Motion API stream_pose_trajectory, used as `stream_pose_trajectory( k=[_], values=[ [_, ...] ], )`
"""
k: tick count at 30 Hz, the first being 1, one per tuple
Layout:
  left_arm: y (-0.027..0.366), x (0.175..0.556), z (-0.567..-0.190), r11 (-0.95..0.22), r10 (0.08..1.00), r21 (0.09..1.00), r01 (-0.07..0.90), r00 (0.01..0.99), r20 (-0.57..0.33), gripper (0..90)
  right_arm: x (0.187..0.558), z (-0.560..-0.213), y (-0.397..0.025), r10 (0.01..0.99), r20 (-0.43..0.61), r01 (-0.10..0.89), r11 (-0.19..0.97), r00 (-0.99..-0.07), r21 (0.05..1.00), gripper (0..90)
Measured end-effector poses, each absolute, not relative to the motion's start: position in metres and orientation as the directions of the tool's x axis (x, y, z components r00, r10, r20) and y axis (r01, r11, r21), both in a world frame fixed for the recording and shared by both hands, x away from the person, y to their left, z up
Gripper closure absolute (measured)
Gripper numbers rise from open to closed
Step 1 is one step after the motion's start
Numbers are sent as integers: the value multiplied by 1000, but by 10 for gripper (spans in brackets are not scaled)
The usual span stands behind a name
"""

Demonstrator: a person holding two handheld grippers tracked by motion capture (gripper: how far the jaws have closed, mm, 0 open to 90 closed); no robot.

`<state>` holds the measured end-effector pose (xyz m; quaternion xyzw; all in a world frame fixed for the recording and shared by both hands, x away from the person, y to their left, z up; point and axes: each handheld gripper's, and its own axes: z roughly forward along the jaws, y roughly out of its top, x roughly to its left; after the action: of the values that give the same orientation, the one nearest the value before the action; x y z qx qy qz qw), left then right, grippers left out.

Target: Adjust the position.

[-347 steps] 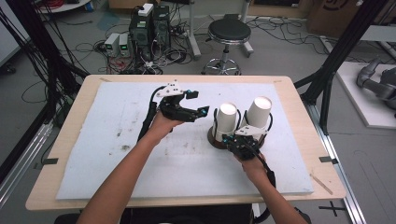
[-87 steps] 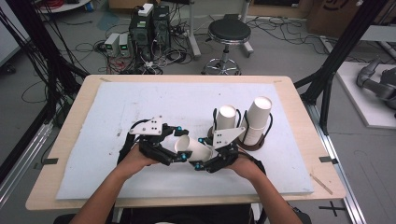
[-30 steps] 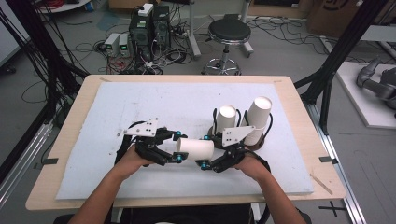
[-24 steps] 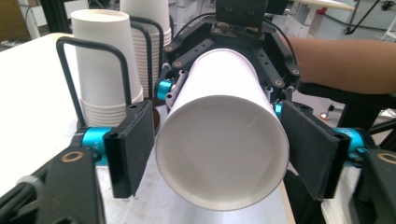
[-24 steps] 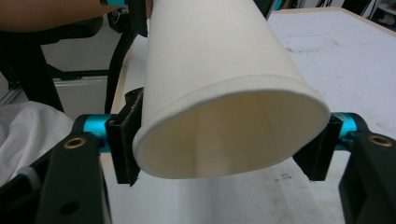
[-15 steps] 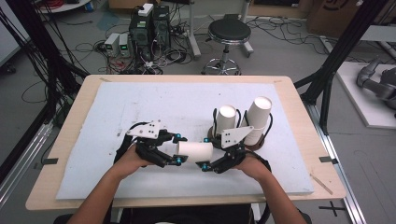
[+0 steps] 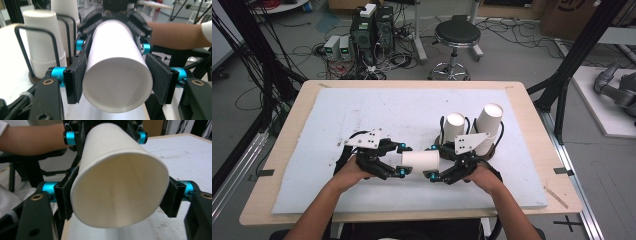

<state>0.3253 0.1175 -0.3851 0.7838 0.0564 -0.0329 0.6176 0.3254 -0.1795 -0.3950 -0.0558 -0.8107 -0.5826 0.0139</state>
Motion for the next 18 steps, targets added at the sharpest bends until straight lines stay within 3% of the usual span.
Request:
stream_pose_trajectory(
  k=[11,18],
  values=[
    [115,325,-385,-275,103,949,156,986,-132,258,324,-396,-178,90,34,66,383,-995,922,341],
    [112,327,-394,-313,83,934,174,984,-156,260,323,-394,-177,74,29,55,391,-997,919,356]
  ],
)
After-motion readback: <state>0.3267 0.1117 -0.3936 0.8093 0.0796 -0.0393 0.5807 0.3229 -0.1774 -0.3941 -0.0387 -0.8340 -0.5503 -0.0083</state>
